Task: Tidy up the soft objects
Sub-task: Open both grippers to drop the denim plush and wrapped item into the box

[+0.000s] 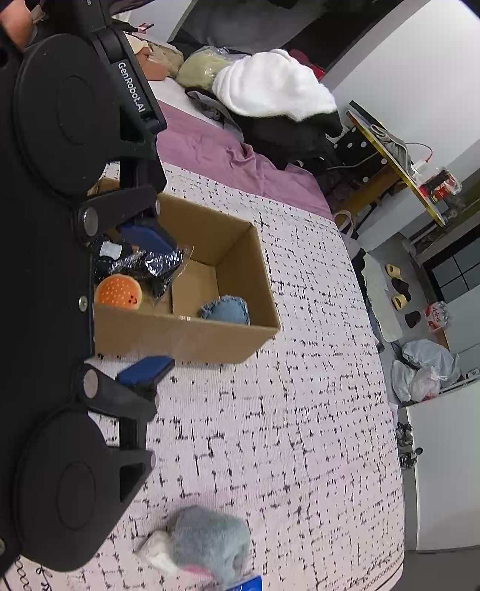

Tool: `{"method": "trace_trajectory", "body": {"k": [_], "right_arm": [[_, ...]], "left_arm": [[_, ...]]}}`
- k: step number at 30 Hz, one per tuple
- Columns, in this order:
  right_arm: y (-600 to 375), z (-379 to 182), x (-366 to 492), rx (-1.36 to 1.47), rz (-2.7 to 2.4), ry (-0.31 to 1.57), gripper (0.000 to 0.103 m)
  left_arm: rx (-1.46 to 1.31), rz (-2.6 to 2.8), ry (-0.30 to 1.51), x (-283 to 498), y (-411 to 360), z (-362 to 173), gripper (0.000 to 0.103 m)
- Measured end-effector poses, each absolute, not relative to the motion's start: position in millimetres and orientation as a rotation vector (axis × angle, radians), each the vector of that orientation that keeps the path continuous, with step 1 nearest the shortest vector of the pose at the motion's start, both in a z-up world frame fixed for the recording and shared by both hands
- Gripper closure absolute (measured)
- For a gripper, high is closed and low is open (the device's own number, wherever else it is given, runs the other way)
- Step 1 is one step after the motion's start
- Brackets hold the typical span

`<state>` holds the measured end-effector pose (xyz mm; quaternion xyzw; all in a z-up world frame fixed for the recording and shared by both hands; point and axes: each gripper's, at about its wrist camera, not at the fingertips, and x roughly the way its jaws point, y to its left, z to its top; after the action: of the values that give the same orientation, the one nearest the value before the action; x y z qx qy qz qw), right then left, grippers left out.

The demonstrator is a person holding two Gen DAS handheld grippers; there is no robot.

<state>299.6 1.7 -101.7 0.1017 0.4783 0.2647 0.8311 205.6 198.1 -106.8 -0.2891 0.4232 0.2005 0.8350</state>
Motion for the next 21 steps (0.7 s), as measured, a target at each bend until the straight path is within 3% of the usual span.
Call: {"method": "trace_trajectory", "body": {"k": [3,10,12,21], "right_arm": [[-6,-100,298,0.205,0.556,1.006,0.029],[-27,-95,294,0.202,0.578,0.972,0.012],[-33,-93,292,0.209,0.599,0.951,0.003],[-60,-88,291,0.184,0.599,0.923,0.000]], "left_arm": [[-0.602,0.416,0.894,204,193,-104,0.000],[-0.561,0.418,0.849,201,176,-92,0.000],[-0.550,0.417,0.825,199,170,-87,0.000],[-0.523,0.386,0.817,203,146,-78,0.000]]}}
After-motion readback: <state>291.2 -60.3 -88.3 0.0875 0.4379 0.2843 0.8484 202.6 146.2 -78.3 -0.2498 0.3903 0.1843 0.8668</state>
